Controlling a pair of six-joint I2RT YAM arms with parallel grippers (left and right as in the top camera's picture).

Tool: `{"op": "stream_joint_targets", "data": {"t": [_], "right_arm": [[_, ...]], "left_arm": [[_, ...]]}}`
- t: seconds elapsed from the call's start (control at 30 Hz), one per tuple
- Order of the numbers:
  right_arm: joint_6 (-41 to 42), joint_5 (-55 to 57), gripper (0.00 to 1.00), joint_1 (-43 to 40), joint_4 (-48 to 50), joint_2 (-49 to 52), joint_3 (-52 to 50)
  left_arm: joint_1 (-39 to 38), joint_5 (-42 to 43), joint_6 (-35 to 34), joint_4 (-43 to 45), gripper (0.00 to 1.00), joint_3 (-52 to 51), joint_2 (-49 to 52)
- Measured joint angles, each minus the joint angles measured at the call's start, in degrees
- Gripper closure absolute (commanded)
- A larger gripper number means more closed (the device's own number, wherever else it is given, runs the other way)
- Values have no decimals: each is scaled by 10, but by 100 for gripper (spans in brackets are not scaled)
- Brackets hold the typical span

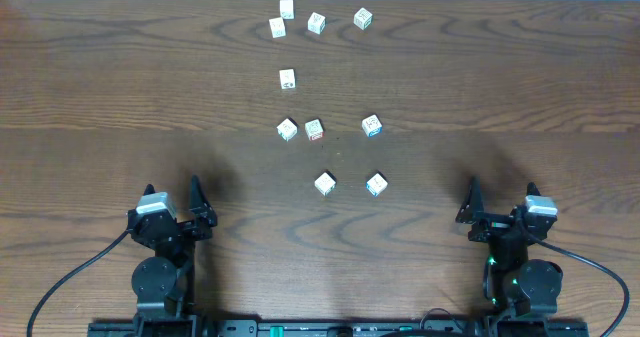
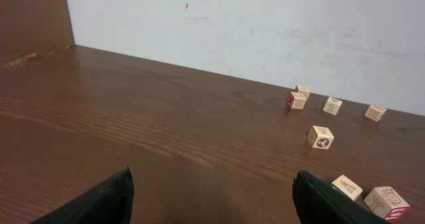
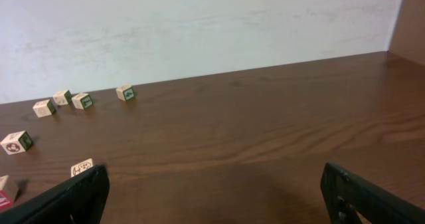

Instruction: Lift 5 blocks

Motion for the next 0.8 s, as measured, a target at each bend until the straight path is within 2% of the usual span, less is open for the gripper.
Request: {"op": "stream_joint_targets", "data": {"t": [0.13,0.2,0.3,0.4,0.47,0.8], "right_arm": [[40,-22,1,0,52,0,-1],[84,-58,1,0,94,0,-1],[106,-147,1,0,146,-1,-1],[109,-226,1,0,110,2,5],[97,-256,1,0,51,14,14],[20,-291,1,0,-57,49,100]], "left_arm": [[0,0,0,0,23,0,0],[0,0,0,0,23,0,0],[0,0,0,-1,23,0,0],[0,0,0,-1,23,0,0],[0,0,0,-1,23,0,0],[0,0,0,-1,23,0,0]]}}
